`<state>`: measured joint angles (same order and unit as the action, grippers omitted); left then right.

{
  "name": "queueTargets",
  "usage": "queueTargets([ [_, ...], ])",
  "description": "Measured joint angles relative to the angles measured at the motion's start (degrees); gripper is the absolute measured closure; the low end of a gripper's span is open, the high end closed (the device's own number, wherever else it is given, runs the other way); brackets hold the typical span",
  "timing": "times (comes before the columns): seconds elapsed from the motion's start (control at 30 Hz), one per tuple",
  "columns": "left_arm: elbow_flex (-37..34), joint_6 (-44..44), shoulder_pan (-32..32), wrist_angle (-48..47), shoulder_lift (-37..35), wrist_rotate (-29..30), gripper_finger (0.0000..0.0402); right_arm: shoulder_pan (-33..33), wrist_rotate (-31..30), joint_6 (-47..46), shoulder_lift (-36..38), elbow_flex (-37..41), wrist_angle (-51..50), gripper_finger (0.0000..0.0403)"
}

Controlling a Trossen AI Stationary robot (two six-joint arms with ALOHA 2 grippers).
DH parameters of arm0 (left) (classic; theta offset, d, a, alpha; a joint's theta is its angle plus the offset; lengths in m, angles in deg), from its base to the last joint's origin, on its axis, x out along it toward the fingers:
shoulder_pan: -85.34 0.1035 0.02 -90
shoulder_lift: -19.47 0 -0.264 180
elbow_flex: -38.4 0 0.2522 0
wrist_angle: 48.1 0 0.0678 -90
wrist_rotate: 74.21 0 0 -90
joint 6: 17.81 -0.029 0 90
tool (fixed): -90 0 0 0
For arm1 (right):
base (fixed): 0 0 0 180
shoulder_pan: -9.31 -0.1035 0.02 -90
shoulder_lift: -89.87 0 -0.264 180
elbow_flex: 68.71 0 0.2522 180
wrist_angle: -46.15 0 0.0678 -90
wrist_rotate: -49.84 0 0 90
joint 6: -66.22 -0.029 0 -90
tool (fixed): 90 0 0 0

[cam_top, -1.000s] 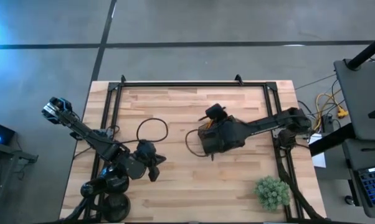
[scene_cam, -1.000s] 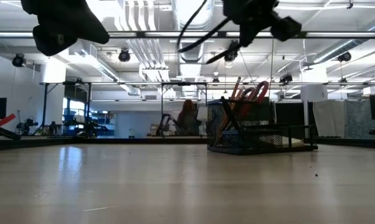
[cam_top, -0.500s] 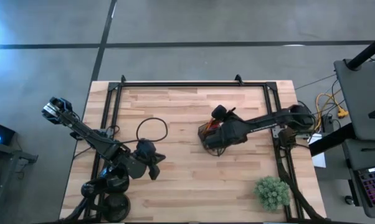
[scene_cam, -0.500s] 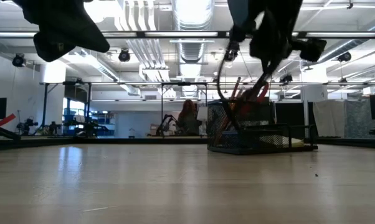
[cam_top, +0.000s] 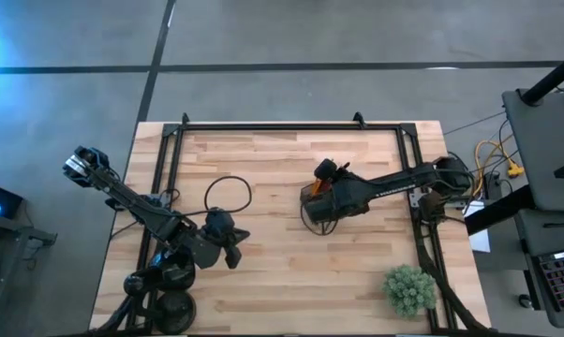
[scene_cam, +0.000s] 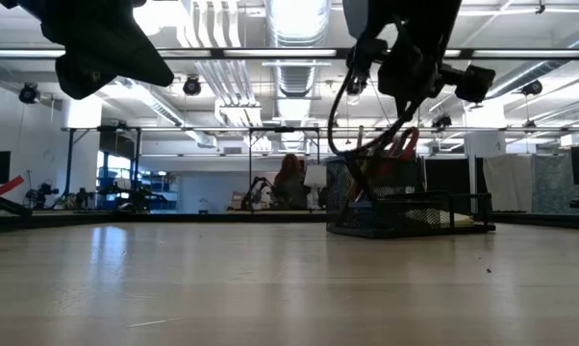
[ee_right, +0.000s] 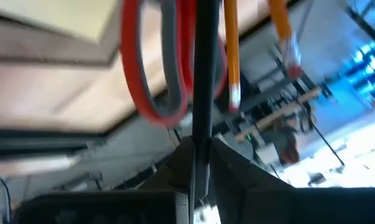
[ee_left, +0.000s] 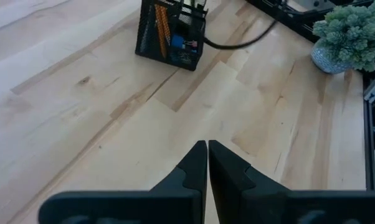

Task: Pick and place office supplies into organizer
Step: Put the pen into the desk organizer, then return to Home Position

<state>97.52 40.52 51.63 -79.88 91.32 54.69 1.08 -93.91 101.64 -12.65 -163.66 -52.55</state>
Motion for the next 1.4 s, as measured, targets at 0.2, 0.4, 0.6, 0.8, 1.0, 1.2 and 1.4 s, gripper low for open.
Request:
queueTargets([
  [0.2, -0.06, -0.11, 0.00, -0.02, 0.00, 0.50, 0.0402, 0.41, 0.78, 3.70, -1.87, 0.73, 3.49, 0.0374],
  [0.4, -0.07, -0.11, 0.00, 0.07, 0.00, 0.48, 0.0402, 2.12, 1.28, 3.26, -3.59, 0.08, 6.62, 0.0373],
  [0.6, -0.09, -0.16, 0.00, 0.11, 0.00, 0.43, 0.0402, 0.56, 2.32, -2.58, -4.31, -1.02, 12.07, 0.0333],
  [0.8, -0.22, -0.17, 0.00, 0.04, 0.00, 0.41, 0.0402, -2.06, 2.96, -5.13, -4.28, -3.99, 15.09, 0.0249],
  [1.0, -0.28, -0.20, 0.00, 0.05, 0.00, 0.39, 0.0402, -4.58, -2.78, -5.08, -4.26, -6.61, 14.06, 0.0182],
  [1.2, -0.30, -0.22, 0.00, 1.46, 0.00, 0.36, 0.0402, -8.21, -26.57, -9.87, -3.51, -12.14, 13.31, 0.0163],
  [1.4, -0.30, -1.29, 0.22, 8.85, -0.02, 0.24, 0.0402, -14.82, -36.44, -47.64, 1.41, -22.33, 16.16, 0.0163],
])
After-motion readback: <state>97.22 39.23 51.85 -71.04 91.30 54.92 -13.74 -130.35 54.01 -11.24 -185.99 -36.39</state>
